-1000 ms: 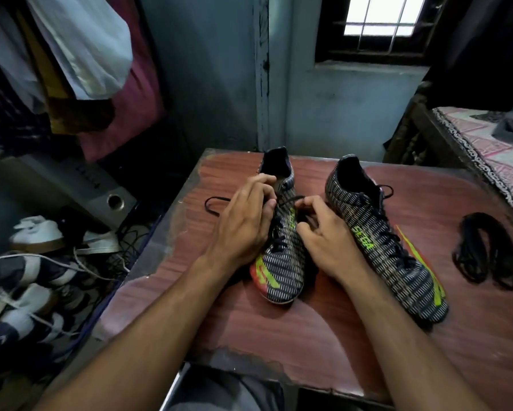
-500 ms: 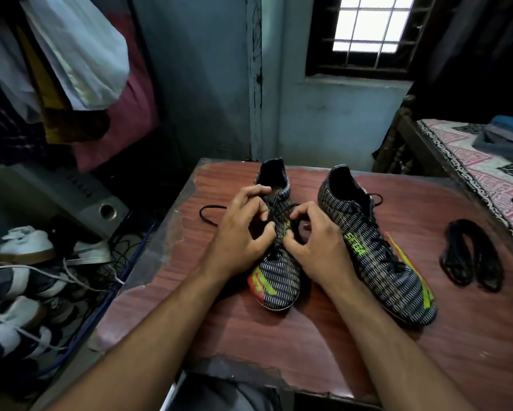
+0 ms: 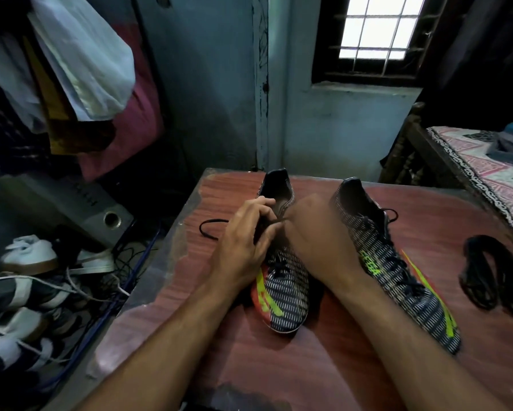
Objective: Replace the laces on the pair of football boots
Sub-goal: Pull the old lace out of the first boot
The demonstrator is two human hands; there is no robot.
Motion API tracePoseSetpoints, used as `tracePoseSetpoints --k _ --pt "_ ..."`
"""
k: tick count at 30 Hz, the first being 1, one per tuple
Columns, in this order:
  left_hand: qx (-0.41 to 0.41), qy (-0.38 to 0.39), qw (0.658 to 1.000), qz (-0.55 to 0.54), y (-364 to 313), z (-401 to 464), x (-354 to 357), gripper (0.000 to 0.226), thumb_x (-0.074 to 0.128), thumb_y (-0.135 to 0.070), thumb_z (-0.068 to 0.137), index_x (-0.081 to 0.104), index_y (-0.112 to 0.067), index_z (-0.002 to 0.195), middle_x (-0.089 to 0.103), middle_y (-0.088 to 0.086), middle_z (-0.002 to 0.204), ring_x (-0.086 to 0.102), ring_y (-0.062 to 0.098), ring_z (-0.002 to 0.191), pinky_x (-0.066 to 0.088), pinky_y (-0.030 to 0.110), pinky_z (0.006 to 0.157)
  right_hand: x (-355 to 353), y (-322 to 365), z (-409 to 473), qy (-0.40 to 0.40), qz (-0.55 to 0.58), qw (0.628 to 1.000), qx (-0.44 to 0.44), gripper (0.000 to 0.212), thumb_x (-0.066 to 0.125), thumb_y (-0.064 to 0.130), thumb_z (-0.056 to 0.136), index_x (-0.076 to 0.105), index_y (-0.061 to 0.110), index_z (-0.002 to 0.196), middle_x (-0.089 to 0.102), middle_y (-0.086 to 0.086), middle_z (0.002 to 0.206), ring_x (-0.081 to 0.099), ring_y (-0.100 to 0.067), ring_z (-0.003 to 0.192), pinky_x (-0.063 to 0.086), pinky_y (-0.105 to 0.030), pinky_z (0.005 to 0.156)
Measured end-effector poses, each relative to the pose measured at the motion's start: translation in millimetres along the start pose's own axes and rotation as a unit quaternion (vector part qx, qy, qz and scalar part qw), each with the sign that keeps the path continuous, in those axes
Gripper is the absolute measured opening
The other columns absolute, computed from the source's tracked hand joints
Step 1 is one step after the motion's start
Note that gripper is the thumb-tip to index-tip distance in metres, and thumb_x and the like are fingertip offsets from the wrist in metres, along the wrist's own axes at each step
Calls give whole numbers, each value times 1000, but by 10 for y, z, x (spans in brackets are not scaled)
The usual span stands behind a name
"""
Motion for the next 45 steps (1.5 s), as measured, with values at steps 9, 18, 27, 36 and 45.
tracePoseSetpoints --k 9,18,27,36,45 --pt "-6 21 999 38 -45 -25 -27 34 66 -25 86 69 -17 118 59 -6 135 57 11 129 49 35 106 -7 53 -89 53 60 995 59 25 72 17 87 49 15 77 42 7 89 45 0 73 38 -11 70" --pt "-16 31 998 54 -13 -34 10 34 68 -28 87 71 -30 121 57 -6 133 59 18 124 55 44 96 -53 70 -94 -113 147 980 75 23 70 -4 89 64 13 103 68 0 99 68 -11 91 57 -28 79" --pt "-17 25 999 45 -4 -34 21 31 67 -32 87 66 -32 119 55 -10 133 58 16 124 54 45 96 -27 28 -120 -101 172 974 104 8 69 12 92 64 17 96 51 2 69 52 -12 62 46 -30 59" --pt "6 15 998 65 -41 -67 19 22 62 -26 85 60 -28 107 56 -3 135 62 20 120 58 45 84 38 49 -126 12 196 973 118 32 81 12 81 69 21 109 67 11 98 66 -14 87 56 -33 78" --pt "34 11 999 -13 -22 -58 30 25 66 -10 97 57 -18 119 49 9 132 53 13 125 50 32 100 62 -57 -91 -11 146 986 76 9 73 7 91 70 14 96 64 7 93 63 -7 90 52 -30 80"
Point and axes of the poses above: each hand's wrist, its own z-axis towards the middle knuckle, its own x-axis out of the palm, y = z × x, the point moved 1 cm from there along z, towards the middle knuckle
